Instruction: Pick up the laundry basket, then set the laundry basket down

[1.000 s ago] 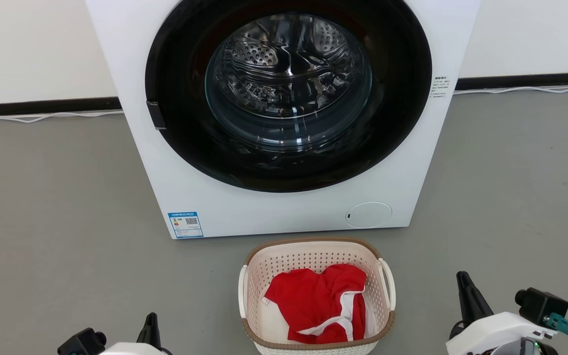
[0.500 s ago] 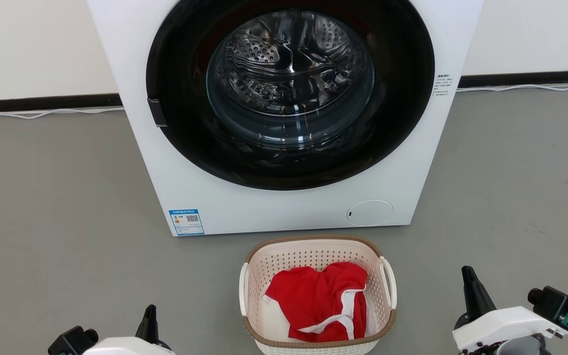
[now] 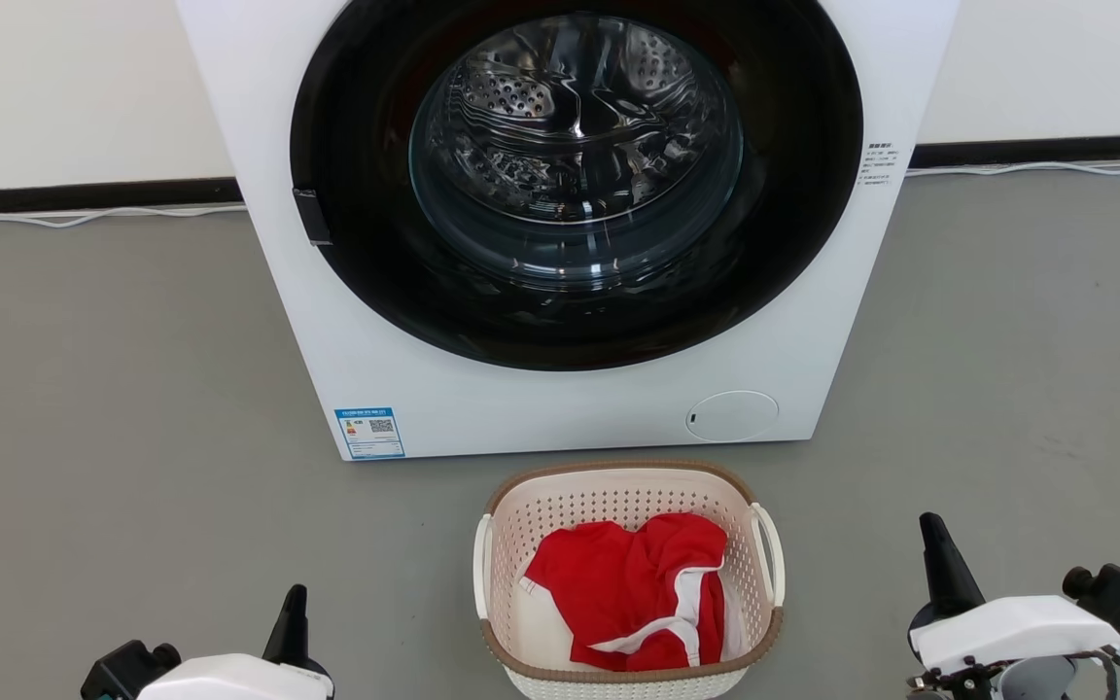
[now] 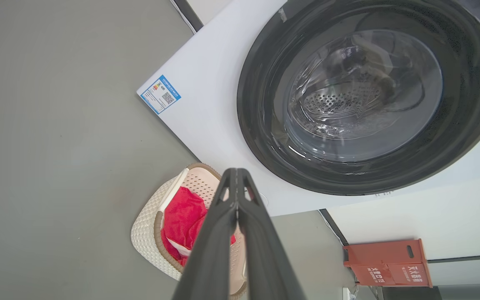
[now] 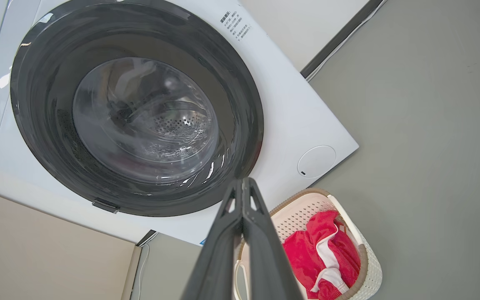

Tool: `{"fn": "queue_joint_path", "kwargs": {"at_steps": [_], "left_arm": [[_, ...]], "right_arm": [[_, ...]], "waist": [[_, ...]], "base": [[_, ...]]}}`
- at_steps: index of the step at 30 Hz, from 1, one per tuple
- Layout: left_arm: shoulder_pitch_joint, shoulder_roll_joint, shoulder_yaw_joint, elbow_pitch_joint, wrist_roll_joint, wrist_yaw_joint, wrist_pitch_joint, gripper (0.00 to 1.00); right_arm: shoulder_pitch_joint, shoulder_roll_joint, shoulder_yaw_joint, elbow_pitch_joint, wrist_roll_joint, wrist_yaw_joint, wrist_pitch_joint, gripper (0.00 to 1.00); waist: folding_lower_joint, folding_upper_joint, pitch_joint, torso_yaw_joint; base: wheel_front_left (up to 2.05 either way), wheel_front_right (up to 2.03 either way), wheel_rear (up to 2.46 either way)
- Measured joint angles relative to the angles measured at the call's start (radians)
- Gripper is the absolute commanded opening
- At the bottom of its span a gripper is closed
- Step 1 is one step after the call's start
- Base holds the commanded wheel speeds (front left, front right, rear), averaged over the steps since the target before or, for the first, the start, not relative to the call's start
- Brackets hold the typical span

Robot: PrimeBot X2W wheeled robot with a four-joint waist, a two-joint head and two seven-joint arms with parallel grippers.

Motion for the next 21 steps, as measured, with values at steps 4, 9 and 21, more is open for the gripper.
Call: {"fn": "queue_joint_path", "kwargs": {"at_steps": [4, 9, 21], "left_arm": [[0.000, 0.000, 0.004, -0.011, -0.042, -0.008, 0.016, 0.00], [-0.001, 0.001, 0.012, -0.026, -0.089, -0.010, 0.029, 0.00], [-0.002, 0.001, 0.023, -0.060, -0.198, -0.034, 0.060, 0.00]], "right_arm": [[0.000, 0.001, -0.003, -0.013, 0.050, 0.000, 0.009, 0.00], [0.001, 0.002, -0.008, -0.026, 0.111, 0.000, 0.024, 0.00], [0.002, 0.003, -0.026, -0.059, 0.262, 0.000, 0.057, 0.00]], "waist": [[0.0000, 0.0000, 0.002, 0.001], [0.0000, 0.0000, 0.005, 0.003], [-0.0001, 0.0000, 0.011, 0.006]], "base": [[0.00, 0.00, 0.00], [0.00, 0.00, 0.00], [0.00, 0.00, 0.00]]}}
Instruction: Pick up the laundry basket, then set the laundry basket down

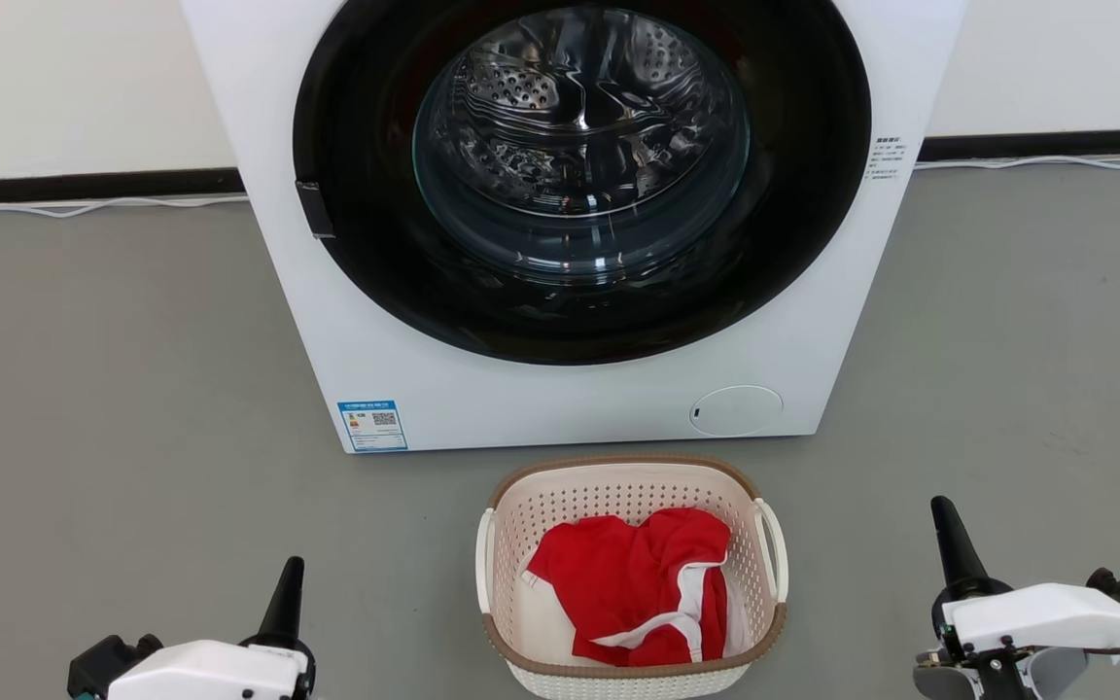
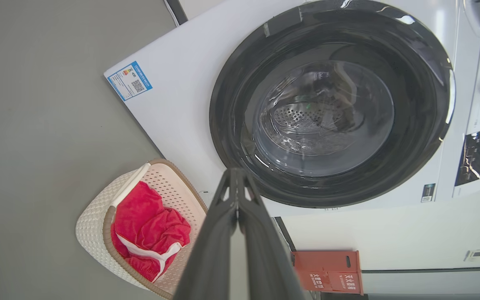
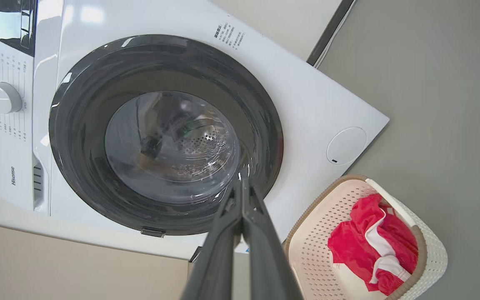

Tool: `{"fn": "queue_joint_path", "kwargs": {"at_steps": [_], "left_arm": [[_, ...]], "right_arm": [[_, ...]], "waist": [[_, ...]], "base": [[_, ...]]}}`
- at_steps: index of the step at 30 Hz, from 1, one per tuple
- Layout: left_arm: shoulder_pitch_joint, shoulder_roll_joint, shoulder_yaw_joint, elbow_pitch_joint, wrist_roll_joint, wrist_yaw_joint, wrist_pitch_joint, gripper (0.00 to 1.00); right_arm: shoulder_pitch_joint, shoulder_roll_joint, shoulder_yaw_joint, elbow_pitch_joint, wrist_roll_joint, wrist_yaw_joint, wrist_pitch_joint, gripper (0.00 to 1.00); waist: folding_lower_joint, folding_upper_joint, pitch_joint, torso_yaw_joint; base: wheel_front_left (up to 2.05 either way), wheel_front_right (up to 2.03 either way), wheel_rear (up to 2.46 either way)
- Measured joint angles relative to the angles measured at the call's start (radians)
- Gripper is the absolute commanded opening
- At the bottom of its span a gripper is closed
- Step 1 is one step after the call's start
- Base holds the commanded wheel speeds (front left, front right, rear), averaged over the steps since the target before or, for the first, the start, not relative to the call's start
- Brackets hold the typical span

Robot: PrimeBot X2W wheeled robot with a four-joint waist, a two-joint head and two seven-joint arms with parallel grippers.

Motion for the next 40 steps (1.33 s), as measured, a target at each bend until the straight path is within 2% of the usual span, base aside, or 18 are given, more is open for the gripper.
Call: {"fn": "queue_joint_path", "kwargs": {"at_steps": [40], "left_arm": [[-0.002, 0.004, 0.045, -0.115, -0.379, -0.068, 0.114, 0.00]], "right_arm": [[0.007, 0.007, -0.043, -0.114, 0.495, 0.000, 0.109, 0.00]], "waist": [[0.0000, 0.0000, 0.020, 0.011]], "base": [[0.00, 0.00, 0.00]]}}
